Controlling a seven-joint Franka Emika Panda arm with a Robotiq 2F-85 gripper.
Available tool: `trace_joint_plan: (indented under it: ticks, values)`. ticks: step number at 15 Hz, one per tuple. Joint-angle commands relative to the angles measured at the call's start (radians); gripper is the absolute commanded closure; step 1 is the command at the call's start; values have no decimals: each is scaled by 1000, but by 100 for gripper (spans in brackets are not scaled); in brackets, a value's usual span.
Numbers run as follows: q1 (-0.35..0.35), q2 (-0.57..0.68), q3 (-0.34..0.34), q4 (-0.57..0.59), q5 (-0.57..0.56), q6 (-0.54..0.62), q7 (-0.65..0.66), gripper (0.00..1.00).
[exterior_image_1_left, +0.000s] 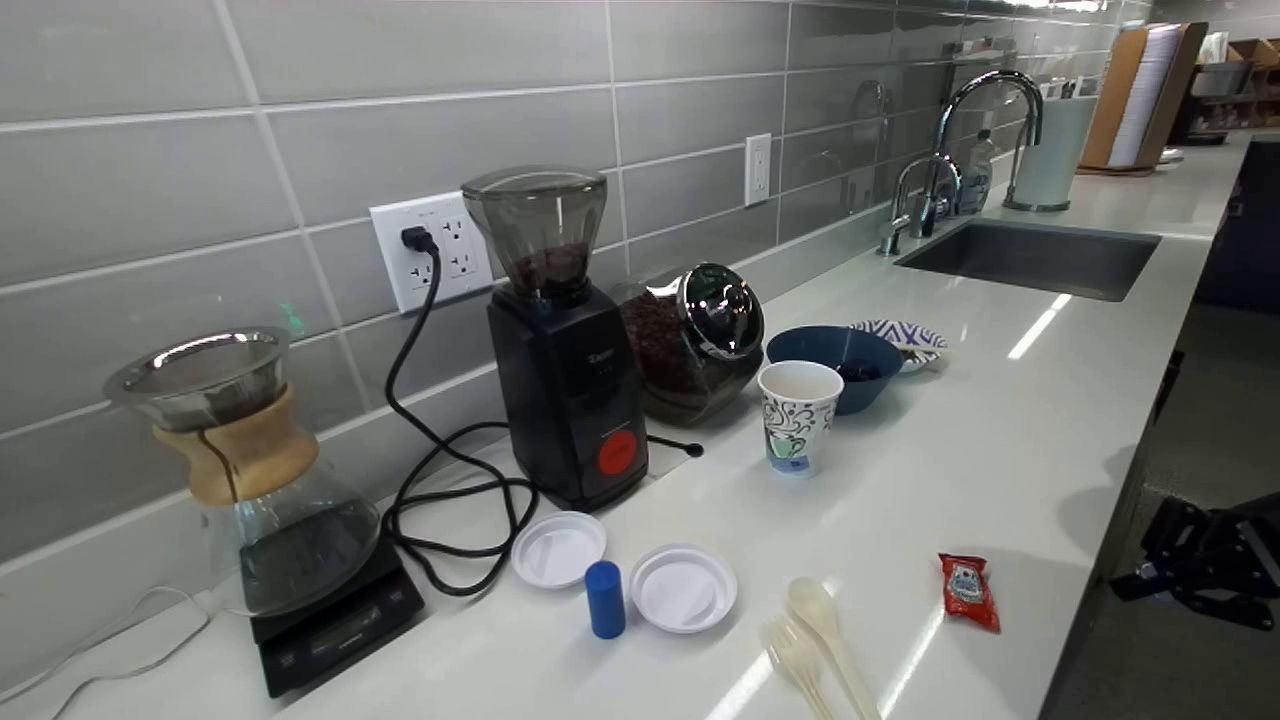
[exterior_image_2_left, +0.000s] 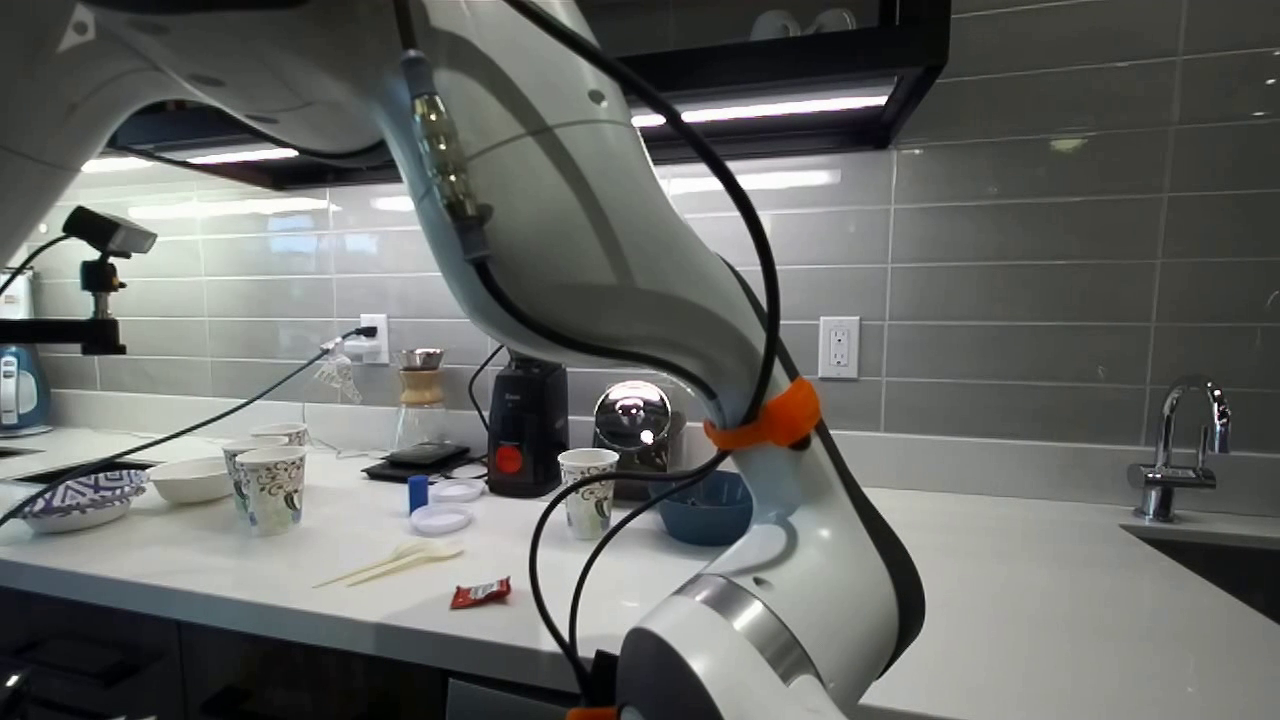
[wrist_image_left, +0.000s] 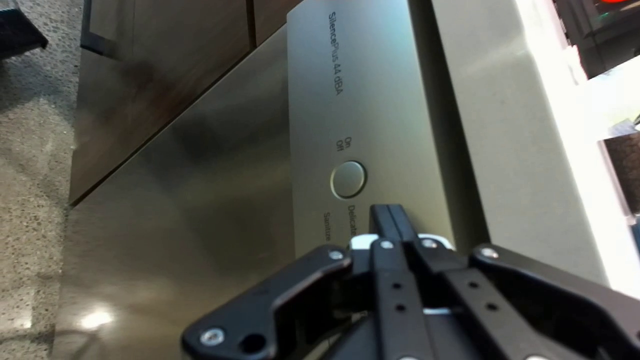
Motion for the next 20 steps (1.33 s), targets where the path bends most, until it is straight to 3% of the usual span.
trace_joint_plan:
  ticks: [1,9,20]
  values:
    - [8,15,5,12,31,13,12,100]
    - [18,27,21,13,77,65,-41,100]
    - [30,39,44,2,104,108,-408,100]
